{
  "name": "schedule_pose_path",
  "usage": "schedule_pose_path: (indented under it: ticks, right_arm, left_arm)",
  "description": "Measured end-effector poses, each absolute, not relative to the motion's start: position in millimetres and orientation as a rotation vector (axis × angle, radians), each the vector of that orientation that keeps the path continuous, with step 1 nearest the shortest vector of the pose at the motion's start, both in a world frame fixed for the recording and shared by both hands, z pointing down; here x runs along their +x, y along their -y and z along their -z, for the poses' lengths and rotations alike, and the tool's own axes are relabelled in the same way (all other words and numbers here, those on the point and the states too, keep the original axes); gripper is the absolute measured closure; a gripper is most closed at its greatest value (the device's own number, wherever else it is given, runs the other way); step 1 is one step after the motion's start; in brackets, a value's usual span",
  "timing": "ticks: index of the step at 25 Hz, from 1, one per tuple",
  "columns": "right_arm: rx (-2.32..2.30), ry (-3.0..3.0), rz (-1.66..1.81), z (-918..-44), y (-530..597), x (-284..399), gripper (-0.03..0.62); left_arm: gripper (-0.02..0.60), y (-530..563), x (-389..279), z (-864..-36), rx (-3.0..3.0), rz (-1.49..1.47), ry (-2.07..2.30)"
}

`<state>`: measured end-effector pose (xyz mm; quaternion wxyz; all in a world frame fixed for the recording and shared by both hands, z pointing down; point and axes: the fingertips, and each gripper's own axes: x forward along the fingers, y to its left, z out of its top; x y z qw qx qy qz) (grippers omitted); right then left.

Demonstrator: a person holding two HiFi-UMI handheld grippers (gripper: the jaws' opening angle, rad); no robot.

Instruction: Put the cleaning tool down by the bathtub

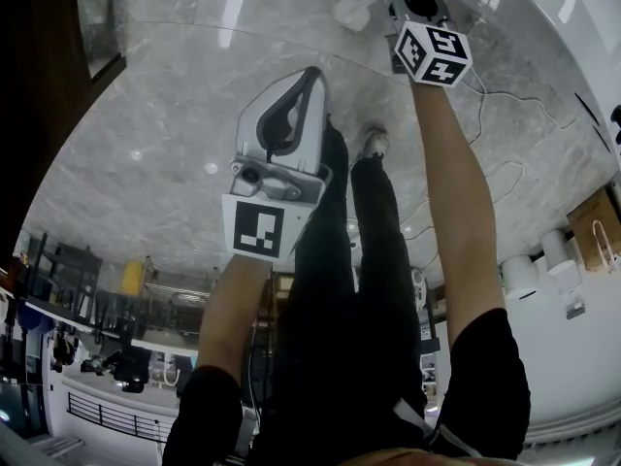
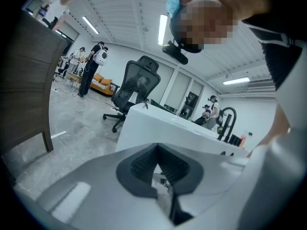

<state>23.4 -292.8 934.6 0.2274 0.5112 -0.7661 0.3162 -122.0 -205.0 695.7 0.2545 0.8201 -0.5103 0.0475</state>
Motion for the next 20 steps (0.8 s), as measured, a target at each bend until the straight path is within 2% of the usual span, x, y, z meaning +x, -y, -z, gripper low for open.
schedule_pose_path:
  ticks: [7, 20]
  right_arm:
    - [1.405, 2.119, -0.886, -934, 292, 22, 0.494]
    - [1.409, 2.087, -0.932, -931, 274, 27, 0.419]
  left_arm:
    - [0.574, 203, -125, -695, 2.235, -0.139, 1.398]
    - [0.574, 198, -128, -688, 2.216, -0.120, 1.425]
